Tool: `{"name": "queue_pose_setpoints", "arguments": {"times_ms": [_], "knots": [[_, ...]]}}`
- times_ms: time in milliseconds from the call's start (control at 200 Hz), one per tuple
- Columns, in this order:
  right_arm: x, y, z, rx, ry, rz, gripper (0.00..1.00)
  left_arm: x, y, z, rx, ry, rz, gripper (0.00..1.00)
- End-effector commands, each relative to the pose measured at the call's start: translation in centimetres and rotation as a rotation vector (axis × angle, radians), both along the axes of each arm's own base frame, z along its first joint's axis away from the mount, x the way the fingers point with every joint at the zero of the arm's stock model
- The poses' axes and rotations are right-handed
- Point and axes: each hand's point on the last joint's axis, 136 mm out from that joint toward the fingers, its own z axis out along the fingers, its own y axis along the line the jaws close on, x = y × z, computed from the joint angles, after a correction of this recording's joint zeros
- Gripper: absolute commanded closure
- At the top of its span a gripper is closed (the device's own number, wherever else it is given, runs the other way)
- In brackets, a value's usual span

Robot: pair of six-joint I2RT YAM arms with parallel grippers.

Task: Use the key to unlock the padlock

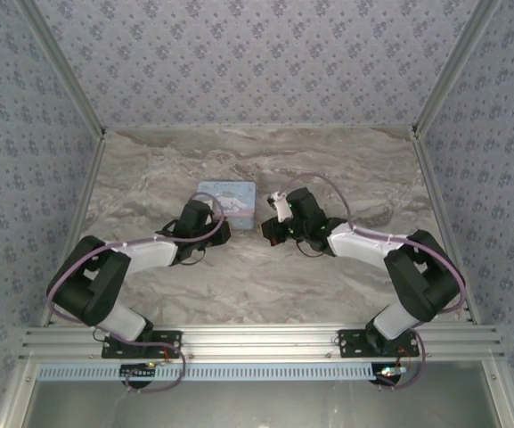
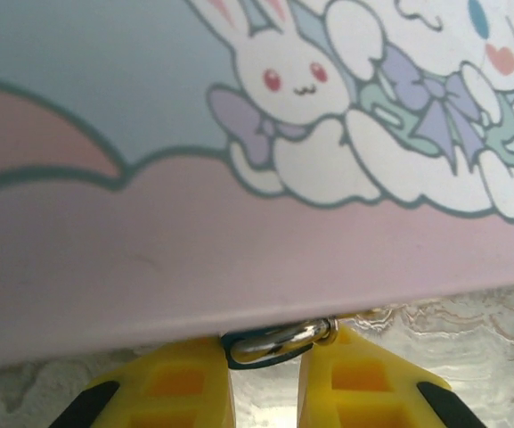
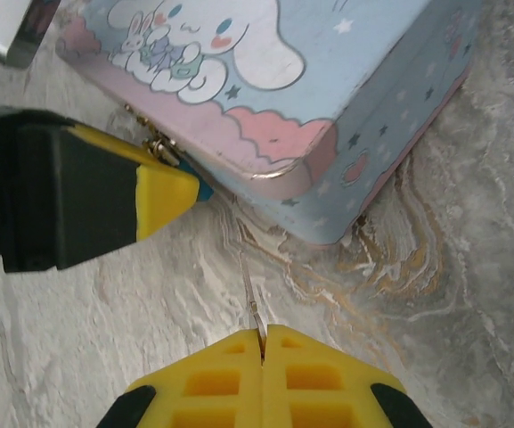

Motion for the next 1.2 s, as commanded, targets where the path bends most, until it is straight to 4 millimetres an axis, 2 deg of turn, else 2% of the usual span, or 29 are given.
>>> {"name": "queue_pose_setpoints", "arguments": {"times_ms": [0, 245, 405, 590, 710, 834, 1029, 1199], "knots": [[-1.1, 0.1, -0.4, -0.060, -0.075, 0.082, 1.00, 0.2, -1.5, 2.6, -0.121, 0.034, 0.030, 0.85], [-1.7, 1.5, -1.2, -0.083, -0.105, 0.146, 1.00, 0.2, -2.1, 3.4, -0.184, 0.079, 0.067, 0.85], [-1.5, 1.4, -0.6, -0.091, -0.123, 0.141, 1.00, 0.3, -0.7, 3.0, -0.099, 0.035, 0.081, 0.79], [-1.1, 1.6, 0.5, -0.048, -0.105, 0.120, 1.00, 0.2, 0.7, 3.2, -0.023, -0.020, 0.076, 0.64], [-0.2, 2.5, 2.1, 0.030, -0.094, 0.100, 1.00, 0.3, 1.4, 4.2, 0.015, -0.073, 0.069, 0.49], [1.1, 3.4, 3.5, 0.092, -0.069, 0.087, 1.00, 0.7, 3.1, 4.4, 0.061, -0.088, 0.109, 0.34], [3.2, 4.6, 4.9, 0.093, -0.059, 0.054, 1.00, 2.4, 4.9, 4.1, -0.036, -0.063, 0.144, 0.27], [5.3, 4.9, 4.7, 0.112, -0.008, 0.004, 1.00, 3.9, 4.7, 4.5, -0.090, -0.081, 0.124, 0.24]]}}
